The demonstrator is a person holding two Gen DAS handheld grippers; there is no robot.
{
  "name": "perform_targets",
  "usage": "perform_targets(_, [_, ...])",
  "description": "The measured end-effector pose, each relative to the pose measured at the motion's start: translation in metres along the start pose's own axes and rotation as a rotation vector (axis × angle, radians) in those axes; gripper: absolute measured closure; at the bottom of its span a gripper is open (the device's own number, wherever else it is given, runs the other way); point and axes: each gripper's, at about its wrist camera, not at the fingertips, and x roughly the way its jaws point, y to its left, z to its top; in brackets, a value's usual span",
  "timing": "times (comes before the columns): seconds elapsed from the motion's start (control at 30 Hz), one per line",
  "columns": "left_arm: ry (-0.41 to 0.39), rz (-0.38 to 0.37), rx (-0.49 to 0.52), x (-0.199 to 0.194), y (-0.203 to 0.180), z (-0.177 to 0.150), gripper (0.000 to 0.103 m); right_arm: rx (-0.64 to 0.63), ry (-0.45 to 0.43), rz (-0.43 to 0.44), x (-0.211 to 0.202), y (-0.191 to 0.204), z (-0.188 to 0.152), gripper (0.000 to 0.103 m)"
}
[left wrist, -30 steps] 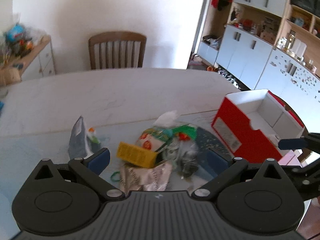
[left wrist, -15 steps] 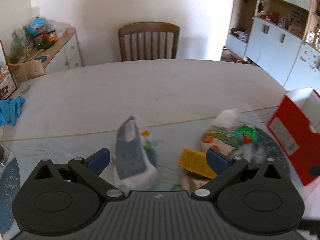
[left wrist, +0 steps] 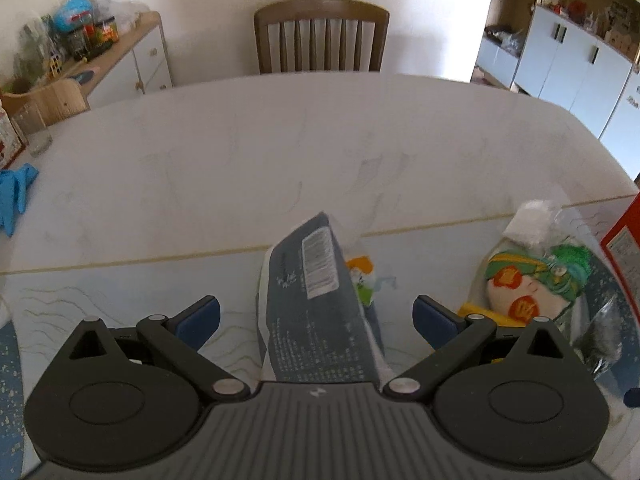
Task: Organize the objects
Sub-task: 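Grasp the grey snack bag with the left tool while the right grasps the teal sharpener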
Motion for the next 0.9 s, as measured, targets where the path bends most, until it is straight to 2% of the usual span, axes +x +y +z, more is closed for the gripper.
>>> perform_targets(0.2, [0.038, -0.009, 0.013, 0.011, 0.003, -0.011, 0.0, -0.017, 0.032, 0.006, 0.016, 0.004, 0.002, 0.019])
perform_targets(0.37, [0.049, -0.004, 0.02, 0.017, 0.004, -0.019, 0.0, -0.055, 0.048, 0.009, 0.025, 0.011, 0.002, 0.031])
perform_targets(0.67, [0.027, -0.02, -0.006, 0.016, 0.007, -0.024, 0.001, -0.124, 0.051, -0.01, 0.033, 0.022, 0.005, 0.045])
perform_targets(0.77, [0.014, -0.015, -0.008, 0.014, 0.006, -0.024, 0.009, -0.131, 0.047, -0.02, 0.033, 0.024, 0.006, 0.051])
perform_targets(0.87, [0.011, -0.033, -0.022, 0.011, 0.007, -0.024, 0.024, -0.13, 0.044, -0.022, 0.031, 0.024, 0.005, 0.059])
perform_targets(0.9, [0.01, -0.039, -0.023, 0.01, 0.008, -0.025, 0.031, -0.131, 0.043, -0.023, 0.03, 0.024, 0.005, 0.061])
